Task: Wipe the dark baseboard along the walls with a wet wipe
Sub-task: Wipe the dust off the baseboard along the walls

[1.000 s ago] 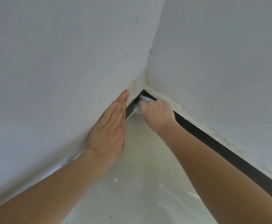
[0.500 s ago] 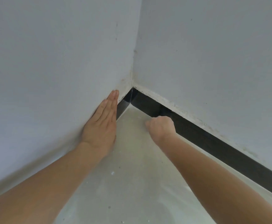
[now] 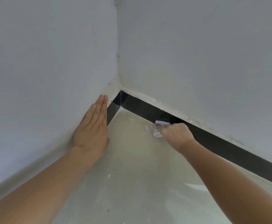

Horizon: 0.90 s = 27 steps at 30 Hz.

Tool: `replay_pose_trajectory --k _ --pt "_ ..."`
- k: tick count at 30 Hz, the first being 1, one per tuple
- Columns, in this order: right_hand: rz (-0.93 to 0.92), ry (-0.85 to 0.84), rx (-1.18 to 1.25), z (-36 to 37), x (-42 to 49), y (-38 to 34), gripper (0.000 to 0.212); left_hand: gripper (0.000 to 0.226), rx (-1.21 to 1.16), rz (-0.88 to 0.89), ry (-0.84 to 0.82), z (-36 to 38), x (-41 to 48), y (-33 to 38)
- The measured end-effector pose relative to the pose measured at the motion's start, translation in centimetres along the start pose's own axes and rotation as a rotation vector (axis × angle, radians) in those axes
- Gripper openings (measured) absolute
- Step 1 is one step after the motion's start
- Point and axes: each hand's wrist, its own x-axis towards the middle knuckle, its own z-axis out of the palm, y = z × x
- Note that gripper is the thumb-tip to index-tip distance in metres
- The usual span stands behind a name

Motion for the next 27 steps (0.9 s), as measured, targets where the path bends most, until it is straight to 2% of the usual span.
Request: replay_pose_trajectory --k 4,7,10,12,14,16,20,22,25,27 --pt "0.12 -0.152 0.139 -1.2 -0.4 -0.8 0.028 0.09 -0.003 0.003 0.013 0.3 0.0 -0.1" --pt "0.091 -0.121 0.19 -3.0 -0.6 -1.1 0.016 0.091 0.018 0.003 0.021 0.4 0.0 0.1" --pt "-0.001 0.056 0.083 -3.9 0.3 -0.9 0.033 0.094 0.04 0.014 0.054 0.4 -0.3 -0.1" --pt "-0.005 0.09 0.002 -3.2 0.9 -0.4 0.048 0.094 0.054 0.017 0.039 0.1 -0.4 -0.1" --pt "0.008 0.013 0.017 -2.3 0.6 0.0 0.044 0.095 0.076 0.018 0.02 0.0 -0.3 -0.2" --pt "0.046 -0.142 0.069 -0.9 -0.7 0.5 0.026 0.097 0.065 0.021 -0.014 -0.2 -0.3 -0.3" --pt "0.152 -0.358 0.06 0.6 -5.1 0.9 0.026 0.099 0.022 0.026 -0.096 -0.9 -0.4 -0.4" --pt "0.096 -0.328 0.102 0.3 -6.7 1.0 0.03 0.101 -0.021 0.015 -0.136 -1.0 -0.4 -0.3" --pt "-0.006 -0.151 0.179 -0.7 -7.0 0.6 0.027 0.103 -0.111 -0.037 -0.184 -1.8 -0.3 0.1" --pt "0.023 -0.059 0.075 -1.2 -6.4 1.1 0.042 0.1 -0.129 -0.065 -0.185 -2.2 -0.1 0.4"
